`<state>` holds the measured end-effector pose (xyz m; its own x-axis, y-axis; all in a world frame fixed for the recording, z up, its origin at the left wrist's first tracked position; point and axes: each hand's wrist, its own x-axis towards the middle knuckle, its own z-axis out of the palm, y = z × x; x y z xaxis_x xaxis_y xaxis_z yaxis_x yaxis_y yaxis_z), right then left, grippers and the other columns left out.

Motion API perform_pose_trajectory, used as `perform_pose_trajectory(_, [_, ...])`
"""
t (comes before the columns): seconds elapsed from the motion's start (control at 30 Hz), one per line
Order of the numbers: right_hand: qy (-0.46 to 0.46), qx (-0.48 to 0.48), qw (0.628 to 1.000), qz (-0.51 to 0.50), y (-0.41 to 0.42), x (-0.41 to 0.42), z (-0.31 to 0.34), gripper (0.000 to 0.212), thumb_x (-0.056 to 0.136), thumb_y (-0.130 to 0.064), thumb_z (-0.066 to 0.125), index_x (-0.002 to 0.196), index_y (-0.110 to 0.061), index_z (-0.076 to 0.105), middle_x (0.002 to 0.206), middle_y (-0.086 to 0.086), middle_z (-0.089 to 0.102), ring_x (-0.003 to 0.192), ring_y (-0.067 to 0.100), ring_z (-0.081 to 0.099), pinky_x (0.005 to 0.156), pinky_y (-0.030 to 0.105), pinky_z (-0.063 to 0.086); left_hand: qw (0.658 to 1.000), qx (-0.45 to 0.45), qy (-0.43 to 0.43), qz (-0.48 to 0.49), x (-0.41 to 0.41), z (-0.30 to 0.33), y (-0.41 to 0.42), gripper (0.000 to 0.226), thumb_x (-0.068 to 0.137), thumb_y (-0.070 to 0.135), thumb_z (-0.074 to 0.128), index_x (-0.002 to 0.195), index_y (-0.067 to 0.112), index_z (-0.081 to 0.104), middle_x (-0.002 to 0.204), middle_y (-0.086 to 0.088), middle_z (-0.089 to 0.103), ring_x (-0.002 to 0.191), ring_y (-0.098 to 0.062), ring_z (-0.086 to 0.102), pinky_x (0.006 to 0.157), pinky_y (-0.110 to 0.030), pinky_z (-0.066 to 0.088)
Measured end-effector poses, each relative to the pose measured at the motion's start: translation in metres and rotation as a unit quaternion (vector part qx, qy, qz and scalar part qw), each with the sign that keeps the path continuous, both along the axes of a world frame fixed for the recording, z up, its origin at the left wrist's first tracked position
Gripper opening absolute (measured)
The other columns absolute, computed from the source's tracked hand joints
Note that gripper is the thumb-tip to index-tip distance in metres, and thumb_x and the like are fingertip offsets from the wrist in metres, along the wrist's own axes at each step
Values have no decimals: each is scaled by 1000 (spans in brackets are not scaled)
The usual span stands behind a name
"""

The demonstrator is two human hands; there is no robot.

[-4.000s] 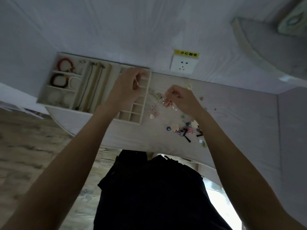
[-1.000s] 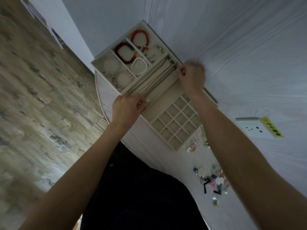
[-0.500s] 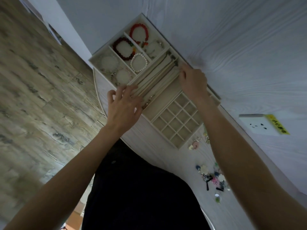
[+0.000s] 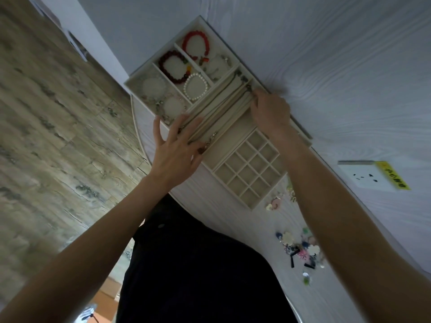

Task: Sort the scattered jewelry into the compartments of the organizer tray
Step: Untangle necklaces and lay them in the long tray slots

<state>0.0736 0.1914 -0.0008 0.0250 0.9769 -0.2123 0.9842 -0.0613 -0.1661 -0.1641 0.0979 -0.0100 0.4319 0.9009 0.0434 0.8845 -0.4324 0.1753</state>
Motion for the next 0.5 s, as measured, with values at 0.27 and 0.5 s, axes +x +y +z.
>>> perform_pose_trajectory(0.27, [-7, 98, 992, 76, -14, -4, 0, 31, 94, -12, 38, 106, -2, 65, 104, 15, 62, 93, 29, 55, 66, 29, 37, 998, 38, 2, -47, 4, 4, -3, 28, 84, 24, 46, 101, 21, 68, 101, 9, 67, 104, -16, 44, 87, -39, 23])
perform_pose_trajectory(0.5, [-104, 123, 979, 122, -16, -3, 0, 24, 80, -4, 52, 97, -2, 68, 114, 13, 58, 105, 33, 47, 82, 37, 30, 995, 31, 36, -86, -2, 2, 0, 33, 84, 22, 39, 86, 19, 72, 97, 11, 68, 98, -17, 43, 75, -34, 24])
